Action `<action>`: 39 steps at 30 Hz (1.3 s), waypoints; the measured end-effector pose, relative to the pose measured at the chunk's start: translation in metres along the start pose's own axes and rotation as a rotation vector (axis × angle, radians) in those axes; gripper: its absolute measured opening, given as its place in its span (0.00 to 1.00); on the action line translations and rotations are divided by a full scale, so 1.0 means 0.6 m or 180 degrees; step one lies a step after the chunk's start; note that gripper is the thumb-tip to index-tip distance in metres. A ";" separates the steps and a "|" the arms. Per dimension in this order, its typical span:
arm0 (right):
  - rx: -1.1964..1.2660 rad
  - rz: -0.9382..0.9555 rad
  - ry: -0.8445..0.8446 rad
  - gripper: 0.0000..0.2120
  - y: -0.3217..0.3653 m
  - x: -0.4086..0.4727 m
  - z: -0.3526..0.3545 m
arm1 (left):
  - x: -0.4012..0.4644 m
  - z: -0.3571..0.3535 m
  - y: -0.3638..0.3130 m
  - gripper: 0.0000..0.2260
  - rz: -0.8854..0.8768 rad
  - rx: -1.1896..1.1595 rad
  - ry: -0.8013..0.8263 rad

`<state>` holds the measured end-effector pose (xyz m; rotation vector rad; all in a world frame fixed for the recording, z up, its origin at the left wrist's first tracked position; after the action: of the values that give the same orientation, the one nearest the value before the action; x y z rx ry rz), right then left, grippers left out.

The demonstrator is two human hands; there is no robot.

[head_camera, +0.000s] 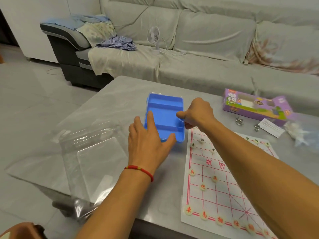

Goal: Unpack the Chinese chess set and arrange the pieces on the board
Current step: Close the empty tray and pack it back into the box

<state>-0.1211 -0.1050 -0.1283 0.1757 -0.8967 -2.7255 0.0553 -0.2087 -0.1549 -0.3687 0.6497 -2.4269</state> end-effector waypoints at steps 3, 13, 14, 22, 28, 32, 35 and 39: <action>0.0205 0.0085 0.0136 0.15 -0.021 -0.046 0.029 | -0.015 0.013 -0.004 0.34 0.0387 -0.1200 -0.0158; 0.1316 0.0205 0.0890 0.14 -0.058 -0.192 0.041 | -0.075 0.027 0.025 0.07 0.0999 -0.2757 -0.0171; 0.1386 0.0336 0.0980 0.14 -0.049 -0.209 0.032 | -0.080 0.041 0.044 0.07 0.1134 -0.2833 -0.0246; 0.1181 0.1208 0.1203 0.18 0.064 -0.296 -0.111 | -0.128 0.125 0.217 0.07 0.1699 -0.2808 -0.0660; 0.1090 0.1359 0.1006 0.15 0.108 -0.301 -0.130 | -0.139 0.137 0.264 0.06 0.1851 -0.3210 -0.0594; 0.0978 0.1006 0.0257 0.12 0.028 -0.219 -0.060 | -0.119 0.116 0.216 0.06 0.1472 -0.3676 -0.0137; 0.0608 0.0540 -0.0373 0.11 -0.094 -0.147 0.031 | -0.096 0.069 0.127 0.08 0.1282 -0.3880 0.0379; 0.0031 -0.0140 -0.0906 0.11 -0.271 -0.074 0.157 | -0.081 -0.016 0.003 0.09 0.1251 -0.4010 0.0982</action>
<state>-0.1317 0.0870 -0.1485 -0.1987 -0.9888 -2.8334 0.0906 -0.1766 -0.1691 -0.2844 2.1163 -1.4321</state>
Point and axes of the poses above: each hand's wrist, its own x-axis towards the middle knuckle, its own z-axis out of the back of the hand, y = z × x, the point moved 8 cm from there along x, towards the middle knuckle, and after that the axes turned 4 degrees about x, right-handed, at the moved point
